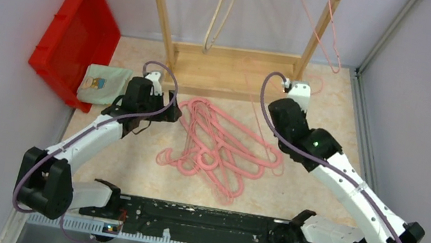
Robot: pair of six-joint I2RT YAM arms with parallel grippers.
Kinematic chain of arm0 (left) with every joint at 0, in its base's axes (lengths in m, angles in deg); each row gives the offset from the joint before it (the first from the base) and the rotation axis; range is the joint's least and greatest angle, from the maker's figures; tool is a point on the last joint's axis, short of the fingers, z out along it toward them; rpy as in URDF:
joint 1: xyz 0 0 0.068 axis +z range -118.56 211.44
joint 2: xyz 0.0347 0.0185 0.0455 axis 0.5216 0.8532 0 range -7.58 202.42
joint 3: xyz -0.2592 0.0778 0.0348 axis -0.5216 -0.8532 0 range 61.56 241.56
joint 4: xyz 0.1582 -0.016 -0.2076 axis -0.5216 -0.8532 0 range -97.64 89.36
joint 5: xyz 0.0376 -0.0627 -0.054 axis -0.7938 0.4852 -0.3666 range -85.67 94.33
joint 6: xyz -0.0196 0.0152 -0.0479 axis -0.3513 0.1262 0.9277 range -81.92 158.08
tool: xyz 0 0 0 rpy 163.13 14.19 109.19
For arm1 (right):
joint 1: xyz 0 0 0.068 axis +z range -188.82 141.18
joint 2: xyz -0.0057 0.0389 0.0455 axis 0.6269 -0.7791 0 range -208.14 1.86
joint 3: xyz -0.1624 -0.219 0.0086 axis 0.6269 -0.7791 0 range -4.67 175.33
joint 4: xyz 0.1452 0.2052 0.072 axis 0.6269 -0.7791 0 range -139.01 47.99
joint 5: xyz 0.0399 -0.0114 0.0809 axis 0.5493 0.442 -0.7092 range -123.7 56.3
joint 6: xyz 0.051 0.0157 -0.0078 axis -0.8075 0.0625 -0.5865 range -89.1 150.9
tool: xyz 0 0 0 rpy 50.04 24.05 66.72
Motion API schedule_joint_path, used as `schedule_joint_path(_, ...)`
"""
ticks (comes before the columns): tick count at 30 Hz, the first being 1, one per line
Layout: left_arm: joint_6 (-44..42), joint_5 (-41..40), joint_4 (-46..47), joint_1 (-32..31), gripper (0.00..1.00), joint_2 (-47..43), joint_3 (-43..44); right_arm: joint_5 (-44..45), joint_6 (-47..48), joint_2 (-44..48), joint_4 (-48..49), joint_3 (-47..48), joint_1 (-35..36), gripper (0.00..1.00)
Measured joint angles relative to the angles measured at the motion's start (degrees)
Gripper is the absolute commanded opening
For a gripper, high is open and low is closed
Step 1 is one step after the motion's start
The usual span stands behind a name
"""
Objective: Organize the hangers
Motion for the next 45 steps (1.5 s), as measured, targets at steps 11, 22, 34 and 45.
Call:
schedule_joint_path(11, 0.0, 0.0, -0.2, -0.1, 0.98, -1.0, 0.5, 11.5, 25.6, -15.3, 11.5, 19.4, -0.1, 0.00)
schedule_joint_path(22, 0.5, -0.7, -0.3, -0.1, 0.98, -2.3, 0.5, 12.4, 44.7, -29.5, 27.3, 40.0, -6.8, 0.00)
schedule_joint_path(34, -0.3, -1.3, -0.3, -0.1, 0.99, -0.9, 0.9, 10.1, 53.2, -43.5, 32.6, 60.3, -11.1, 0.00)
schedule_joint_path(45, -0.8, -1.6, -0.3, -0.1, 0.99, 1.0, 2.0, 6.2, 52.2, -55.8, 28.6, 70.3, -16.5, 0.02)
